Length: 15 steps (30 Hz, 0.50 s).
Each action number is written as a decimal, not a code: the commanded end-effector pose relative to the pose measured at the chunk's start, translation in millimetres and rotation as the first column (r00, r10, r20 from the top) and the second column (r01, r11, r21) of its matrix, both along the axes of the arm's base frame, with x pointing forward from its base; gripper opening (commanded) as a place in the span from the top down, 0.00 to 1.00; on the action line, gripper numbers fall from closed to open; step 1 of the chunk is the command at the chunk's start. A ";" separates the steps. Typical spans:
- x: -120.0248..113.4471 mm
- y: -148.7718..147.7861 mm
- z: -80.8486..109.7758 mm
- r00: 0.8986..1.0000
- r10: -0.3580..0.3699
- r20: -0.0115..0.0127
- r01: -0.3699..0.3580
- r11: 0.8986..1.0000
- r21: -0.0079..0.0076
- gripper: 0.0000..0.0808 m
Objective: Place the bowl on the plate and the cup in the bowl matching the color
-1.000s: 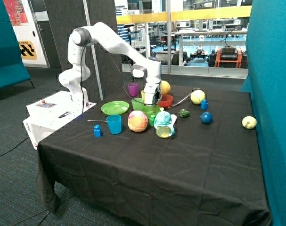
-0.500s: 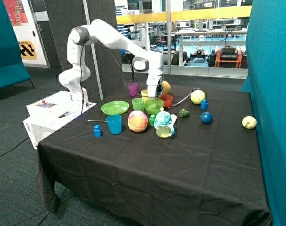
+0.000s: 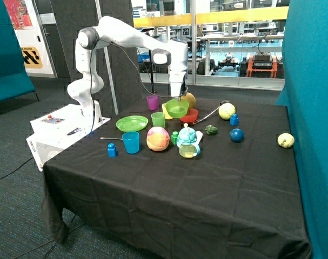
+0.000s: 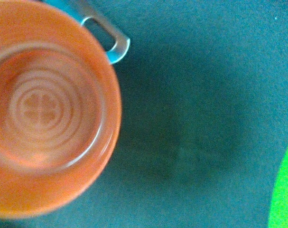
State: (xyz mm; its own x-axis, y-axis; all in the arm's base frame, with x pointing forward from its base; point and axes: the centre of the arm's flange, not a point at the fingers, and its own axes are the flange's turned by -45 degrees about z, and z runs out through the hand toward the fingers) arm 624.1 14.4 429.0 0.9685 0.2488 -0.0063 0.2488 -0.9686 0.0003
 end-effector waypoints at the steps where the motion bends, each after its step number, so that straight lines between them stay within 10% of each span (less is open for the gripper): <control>1: -45.1 1.9 37.3 0.999 0.047 0.006 -0.047 0.999 0.002 1.00; 15: -144.7 9.4 48.0 0.997 0.080 0.006 -0.080 0.997 0.002 1.00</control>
